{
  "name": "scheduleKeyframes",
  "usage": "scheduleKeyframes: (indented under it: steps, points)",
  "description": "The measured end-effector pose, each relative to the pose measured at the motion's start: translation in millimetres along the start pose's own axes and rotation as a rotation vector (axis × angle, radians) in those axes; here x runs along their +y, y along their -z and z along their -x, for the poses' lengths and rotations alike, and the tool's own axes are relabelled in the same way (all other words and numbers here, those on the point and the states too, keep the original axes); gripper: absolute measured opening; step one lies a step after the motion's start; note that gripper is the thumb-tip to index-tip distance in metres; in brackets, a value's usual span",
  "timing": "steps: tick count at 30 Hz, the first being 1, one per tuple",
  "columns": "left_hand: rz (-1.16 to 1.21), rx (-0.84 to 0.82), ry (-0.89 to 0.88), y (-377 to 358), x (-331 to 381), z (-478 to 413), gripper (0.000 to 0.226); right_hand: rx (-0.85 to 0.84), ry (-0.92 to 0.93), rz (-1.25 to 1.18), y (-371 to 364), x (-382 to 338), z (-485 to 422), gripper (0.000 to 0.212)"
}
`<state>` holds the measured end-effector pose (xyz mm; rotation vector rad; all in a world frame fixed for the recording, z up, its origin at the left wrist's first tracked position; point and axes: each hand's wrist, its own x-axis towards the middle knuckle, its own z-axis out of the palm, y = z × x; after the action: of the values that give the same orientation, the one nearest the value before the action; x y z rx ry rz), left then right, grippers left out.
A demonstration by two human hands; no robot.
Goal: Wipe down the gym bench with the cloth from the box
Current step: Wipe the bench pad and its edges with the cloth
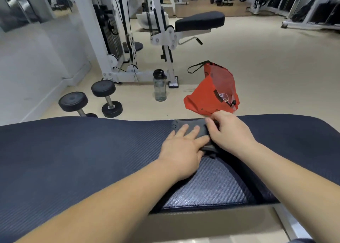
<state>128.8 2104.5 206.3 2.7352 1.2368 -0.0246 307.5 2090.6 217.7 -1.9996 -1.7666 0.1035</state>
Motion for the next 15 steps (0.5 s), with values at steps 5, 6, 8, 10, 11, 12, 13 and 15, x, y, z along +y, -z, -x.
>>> scheduleKeyframes:
  steps: [5, 6, 8, 10, 11, 12, 13, 15]
  points:
    - [0.02, 0.049, 0.123, 7.6, -86.5, 33.9, 0.053, -0.064, -0.002, -0.067, 1.6, -16.0, -2.5, 0.028]
    - [0.019, 0.049, 0.224, 11.0, -106.4, 40.5, 0.052, -0.105, 0.013, -0.071, 1.0, -22.7, -1.6, 0.028]
    - [0.03, 0.051, 0.405, 16.6, -129.2, 55.8, 0.051, -0.184, 0.059, -0.077, -1.4, -37.8, 1.1, 0.028]
    - [0.0, 0.077, 0.521, 16.9, -119.9, 75.9, 0.049, -0.252, 0.09, -0.087, -3.0, -53.7, 3.0, 0.029]
    - [-0.028, 0.083, 0.543, 13.8, -104.5, 89.4, 0.049, -0.276, 0.101, -0.085, -3.0, -61.6, 3.7, 0.03]
    - [-0.063, 0.091, 0.529, 7.9, -86.8, 105.9, 0.049, -0.29, 0.114, -0.082, -3.5, -68.9, 4.8, 0.03]
    - [-0.086, 0.117, 0.471, 1.1, -69.7, 124.8, 0.05, -0.291, 0.124, -0.081, -4.9, -76.6, 5.9, 0.03]
    - [-0.087, 0.18, 0.266, -7.1, -53.8, 161.4, 0.05, -0.27, 0.143, -0.085, -9.1, -94.9, 7.9, 0.029]
